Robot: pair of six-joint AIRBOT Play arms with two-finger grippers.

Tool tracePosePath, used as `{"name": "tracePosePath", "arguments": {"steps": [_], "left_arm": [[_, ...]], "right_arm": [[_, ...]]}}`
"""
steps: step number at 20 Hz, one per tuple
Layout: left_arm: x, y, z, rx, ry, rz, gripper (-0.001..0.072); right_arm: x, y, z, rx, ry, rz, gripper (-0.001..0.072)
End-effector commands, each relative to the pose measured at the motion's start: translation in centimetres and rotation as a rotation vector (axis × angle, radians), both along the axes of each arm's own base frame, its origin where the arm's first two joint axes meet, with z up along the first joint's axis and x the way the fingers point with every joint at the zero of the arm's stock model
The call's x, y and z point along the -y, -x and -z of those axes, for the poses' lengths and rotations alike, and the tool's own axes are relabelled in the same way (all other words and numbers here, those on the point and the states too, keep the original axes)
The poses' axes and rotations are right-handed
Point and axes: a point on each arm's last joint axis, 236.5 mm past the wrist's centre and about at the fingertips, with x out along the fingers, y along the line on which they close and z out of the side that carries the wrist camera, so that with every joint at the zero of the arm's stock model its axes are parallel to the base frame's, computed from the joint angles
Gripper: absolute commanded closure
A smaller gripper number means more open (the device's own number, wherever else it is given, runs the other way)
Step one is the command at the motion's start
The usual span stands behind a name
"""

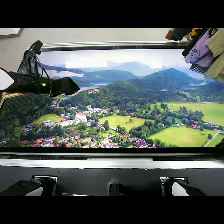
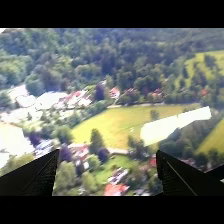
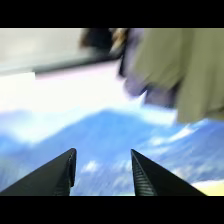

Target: Fold the clothes and pants, and hang the long-sleeved shirts on hangers.

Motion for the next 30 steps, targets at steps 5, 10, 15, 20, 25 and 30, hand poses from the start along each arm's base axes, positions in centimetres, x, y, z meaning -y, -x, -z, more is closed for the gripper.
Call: {"name": "tracePosePath", "arguments": {"steps": [5, 10, 15, 20, 25, 30], "left_arm": [[-8.2, 4.5, 4.5, -0.031, -0.272, -0.079, 0.0089], [-8.9, 6.6, 8.8, -0.121, -0.305, -0.058, 0.0678], [-9.6, 6.9, 9.4, -0.135, -0.337, -0.06, 0.0677], [-9.6, 6.9, 9.4, -0.135, -0.337, -0.059, 0.0677], [-9.6, 6.9, 9.4, -0.135, -0.337, -0.06, 0.0677], [-9.6, 6.9, 9.4, -0.135, -0.337, -0.06, 0.0677]], "right_arm": [[-15.2, 7.8, 24.7, -0.641, 0.023, -0.402, 0.0319], [-16.1, 12.2, 31.6, -0.81, -0.001, -0.434, 0.0672], [-16.1, 12.5, 31.9, -0.82, -0.001, -0.434, 0.0672], [-16.1, 12.5, 31.9, -0.82, -0.001, -0.434, 0.0672], [-16.1, 12.5, 31.9, -0.82, -0.001, -0.434, 0.0672], [-16.1, 12.5, 31.9, -0.82, -0.001, -0.434, 0.0672]]}}
